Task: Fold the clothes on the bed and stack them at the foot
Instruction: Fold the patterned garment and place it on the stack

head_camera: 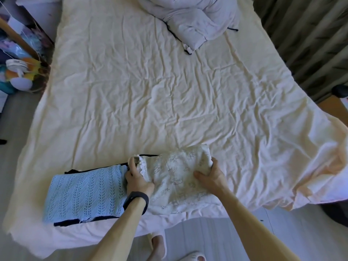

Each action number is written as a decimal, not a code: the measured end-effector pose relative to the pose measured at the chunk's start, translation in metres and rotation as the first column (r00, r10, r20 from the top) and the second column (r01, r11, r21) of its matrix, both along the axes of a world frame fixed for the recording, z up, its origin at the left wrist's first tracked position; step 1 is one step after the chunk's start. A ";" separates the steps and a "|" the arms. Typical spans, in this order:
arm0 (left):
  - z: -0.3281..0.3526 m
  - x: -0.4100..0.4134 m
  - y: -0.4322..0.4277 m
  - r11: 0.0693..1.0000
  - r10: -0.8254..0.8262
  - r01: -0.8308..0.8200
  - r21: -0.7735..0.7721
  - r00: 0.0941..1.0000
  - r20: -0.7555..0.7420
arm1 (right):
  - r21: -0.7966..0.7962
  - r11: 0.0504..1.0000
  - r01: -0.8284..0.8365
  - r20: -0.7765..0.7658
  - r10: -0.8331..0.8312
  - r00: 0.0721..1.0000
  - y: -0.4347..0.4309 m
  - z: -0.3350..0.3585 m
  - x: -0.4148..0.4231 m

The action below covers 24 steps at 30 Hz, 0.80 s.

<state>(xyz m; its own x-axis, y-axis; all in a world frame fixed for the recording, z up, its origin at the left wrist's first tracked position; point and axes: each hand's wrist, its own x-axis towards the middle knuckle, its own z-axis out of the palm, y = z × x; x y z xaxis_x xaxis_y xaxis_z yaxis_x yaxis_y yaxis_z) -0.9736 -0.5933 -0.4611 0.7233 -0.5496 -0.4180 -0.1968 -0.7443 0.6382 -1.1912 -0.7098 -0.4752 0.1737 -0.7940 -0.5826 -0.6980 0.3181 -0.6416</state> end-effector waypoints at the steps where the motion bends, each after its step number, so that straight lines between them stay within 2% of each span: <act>1: 0.002 -0.005 0.000 0.998 -0.049 0.044 0.050 0.993 0.111 | 0.024 1.000 0.005 -0.004 -0.005 1.000 0.000 0.002 -0.004; 2: 0.004 -0.009 0.000 0.991 -0.123 0.103 0.089 0.959 0.256 | 0.016 1.000 0.000 -0.042 0.001 0.999 0.001 0.003 -0.008; 3: 0.006 -0.013 -0.001 0.977 -0.209 0.178 0.114 0.892 0.401 | -0.056 0.998 -0.028 -0.115 0.022 0.993 0.005 0.006 -0.012; 4: 0.007 -0.017 -0.003 0.954 -0.296 0.274 0.121 0.806 0.513 | -0.200 0.976 -0.090 -0.203 0.049 0.978 0.011 0.007 -0.014; 6: 0.003 -0.027 -0.007 0.864 -0.448 0.491 0.111 0.647 0.617 | -0.506 0.812 -0.291 -0.318 0.138 0.938 0.024 0.007 -0.014; 7: -0.003 -0.034 -0.008 0.807 -0.524 0.577 0.127 0.600 0.605 | -0.569 0.727 -0.385 -0.350 0.210 0.913 0.027 0.005 -0.011; 9: -0.019 -0.043 -0.012 0.710 -0.671 0.667 0.226 0.545 0.503 | -0.544 0.638 -0.545 -0.421 0.354 0.835 0.028 -0.008 -0.004; 11: -0.043 -0.043 -0.014 0.655 -0.748 0.675 0.340 0.511 0.424 | -0.466 0.625 -0.626 -0.475 0.419 0.773 0.022 -0.028 -0.003; 13: -0.061 -0.040 -0.014 0.632 -0.771 0.673 0.385 0.497 0.398 | -0.434 0.620 -0.654 -0.511 0.428 0.745 0.017 -0.047 -0.008; 18: -0.095 -0.030 -0.012 0.583 -0.798 0.702 0.409 0.401 0.450 | -0.409 0.675 -0.614 -0.501 0.397 0.769 0.027 -0.091 -0.022; 22: -0.108 -0.028 -0.013 0.592 -0.791 0.705 0.392 0.411 0.454 | -0.356 0.706 -0.612 -0.492 0.415 0.765 0.026 -0.101 -0.026; 24: -0.100 -0.032 -0.013 0.607 -0.778 0.682 0.408 0.405 0.481 | -0.396 0.712 -0.580 -0.491 0.370 0.789 0.027 -0.092 -0.021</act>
